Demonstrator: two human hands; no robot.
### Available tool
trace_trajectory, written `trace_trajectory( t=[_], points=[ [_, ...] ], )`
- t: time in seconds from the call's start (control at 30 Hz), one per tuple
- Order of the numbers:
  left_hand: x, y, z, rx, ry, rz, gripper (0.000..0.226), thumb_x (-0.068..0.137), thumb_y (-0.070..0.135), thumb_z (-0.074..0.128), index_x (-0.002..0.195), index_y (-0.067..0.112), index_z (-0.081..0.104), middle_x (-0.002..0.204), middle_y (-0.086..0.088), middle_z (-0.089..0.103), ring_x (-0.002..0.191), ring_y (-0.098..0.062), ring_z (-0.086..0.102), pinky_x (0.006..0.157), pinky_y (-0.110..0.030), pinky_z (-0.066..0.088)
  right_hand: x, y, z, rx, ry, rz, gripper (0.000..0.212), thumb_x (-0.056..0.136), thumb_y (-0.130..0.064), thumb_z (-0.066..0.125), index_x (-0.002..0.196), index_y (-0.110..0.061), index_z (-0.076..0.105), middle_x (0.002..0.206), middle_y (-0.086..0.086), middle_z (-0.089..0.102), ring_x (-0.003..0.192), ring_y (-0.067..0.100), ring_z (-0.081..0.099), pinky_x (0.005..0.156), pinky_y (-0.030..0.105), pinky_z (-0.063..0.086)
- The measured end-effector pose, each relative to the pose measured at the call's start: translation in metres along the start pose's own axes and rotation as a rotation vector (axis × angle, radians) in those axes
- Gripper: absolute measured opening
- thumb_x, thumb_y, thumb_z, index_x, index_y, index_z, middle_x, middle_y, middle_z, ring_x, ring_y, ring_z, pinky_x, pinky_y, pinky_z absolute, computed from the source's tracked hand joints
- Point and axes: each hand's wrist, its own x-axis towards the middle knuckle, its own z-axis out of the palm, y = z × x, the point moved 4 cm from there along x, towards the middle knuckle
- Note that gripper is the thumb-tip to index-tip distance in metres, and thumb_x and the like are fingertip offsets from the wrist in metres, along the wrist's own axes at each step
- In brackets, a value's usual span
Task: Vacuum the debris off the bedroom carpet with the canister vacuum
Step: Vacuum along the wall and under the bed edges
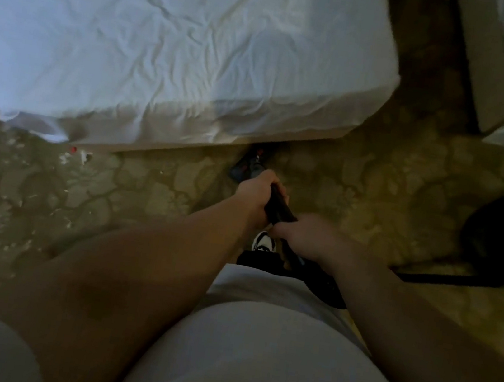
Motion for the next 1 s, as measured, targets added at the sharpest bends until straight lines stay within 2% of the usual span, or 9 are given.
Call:
trace_trajectory(
  t=[0.07, 0.17, 0.3, 0.43, 0.53, 0.67, 0.8, 1.0],
  points=[
    [0.004, 0.012, -0.034, -0.027, 0.048, 0.024, 0.011, 0.088, 0.011, 0.058, 0.078, 0.006, 0.058, 0.064, -0.010, 0.059, 0.058, -0.024, 0.055, 0.062, -0.036, 0.052, 0.001, -0.025, 0.020, -0.046, -0.059, -0.025, 0.039, 0.083, -0.043, 0.074, 0.102, -0.010, 0.072, 0.089, 0.016, 0.079, 0.080, 0.035, 0.079, 0.077, 0.045, 0.063],
    [0.008, 0.036, -0.095, -0.071, 0.135, 0.020, 0.013, 0.090, 0.015, 0.055, 0.078, 0.010, 0.053, 0.061, -0.007, 0.056, 0.051, -0.023, 0.052, 0.051, -0.031, 0.052, 0.004, -0.071, 0.055, -0.138, -0.132, -0.056, 0.046, 0.077, -0.043, 0.073, 0.108, -0.009, 0.069, 0.093, 0.018, 0.078, 0.083, 0.036, 0.078, 0.082, 0.050, 0.064],
    [0.001, 0.063, -0.194, -0.263, 0.217, 0.036, 0.017, 0.095, 0.017, 0.052, 0.079, 0.011, 0.050, 0.063, -0.006, 0.055, 0.051, -0.021, 0.050, 0.052, -0.029, 0.048, 0.010, -0.139, 0.123, -0.281, -0.226, -0.089, 0.035, 0.093, -0.037, 0.070, 0.110, -0.006, 0.068, 0.085, 0.014, 0.079, 0.070, 0.029, 0.075, 0.066, 0.038, 0.060],
    [-0.017, 0.069, -0.300, -0.465, 0.270, 0.086, 0.028, 0.098, 0.019, 0.054, 0.072, 0.011, 0.048, 0.058, -0.004, 0.053, 0.051, -0.019, 0.051, 0.058, -0.032, 0.048, 0.007, -0.195, 0.211, -0.413, -0.317, -0.116, 0.035, 0.093, -0.037, 0.074, 0.109, -0.006, 0.069, 0.088, 0.017, 0.078, 0.064, 0.026, 0.072, 0.059, 0.032, 0.057],
    [-0.033, 0.063, -0.380, -0.626, 0.316, 0.086, 0.026, 0.098, 0.018, 0.055, 0.074, 0.011, 0.048, 0.055, -0.003, 0.052, 0.050, -0.018, 0.051, 0.054, -0.030, 0.048, 0.003, -0.229, 0.280, -0.524, -0.384, -0.146, 0.032, 0.092, -0.034, 0.077, 0.106, -0.006, 0.069, 0.077, 0.012, 0.074, 0.054, 0.021, 0.068, 0.048, 0.026, 0.051],
    [-0.059, 0.052, -0.476, -0.844, 0.399, 0.088, 0.027, 0.099, 0.022, 0.055, 0.075, 0.011, 0.051, 0.054, -0.002, 0.053, 0.053, -0.018, 0.051, 0.054, -0.030, 0.049, 0.000, -0.269, 0.374, -0.679, -0.491, -0.172, 0.039, 0.090, -0.036, 0.079, 0.108, -0.003, 0.070, 0.075, 0.014, 0.075, 0.060, 0.027, 0.071, 0.057, 0.036, 0.058],
    [-0.078, 0.036, -0.551, -1.041, 0.455, 0.112, 0.026, 0.097, 0.017, 0.054, 0.072, 0.011, 0.051, 0.056, -0.003, 0.052, 0.056, -0.019, 0.050, 0.058, -0.031, 0.048, -0.005, -0.297, 0.455, -0.842, -0.554, -0.228, 0.036, 0.086, -0.035, 0.079, 0.105, -0.005, 0.073, 0.072, 0.012, 0.076, 0.060, 0.025, 0.072, 0.063, 0.037, 0.059],
    [-0.090, 0.001, -0.595, -1.374, 0.536, 0.135, 0.021, 0.094, 0.014, 0.057, 0.074, 0.012, 0.053, 0.055, -0.001, 0.051, 0.051, -0.016, 0.049, 0.058, -0.029, 0.050, -0.010, -0.310, 0.515, -1.098, -0.619, -0.261, 0.035, 0.082, -0.036, 0.083, 0.100, -0.008, 0.070, 0.066, 0.008, 0.074, 0.060, 0.026, 0.071, 0.062, 0.036, 0.059]
  ],
)
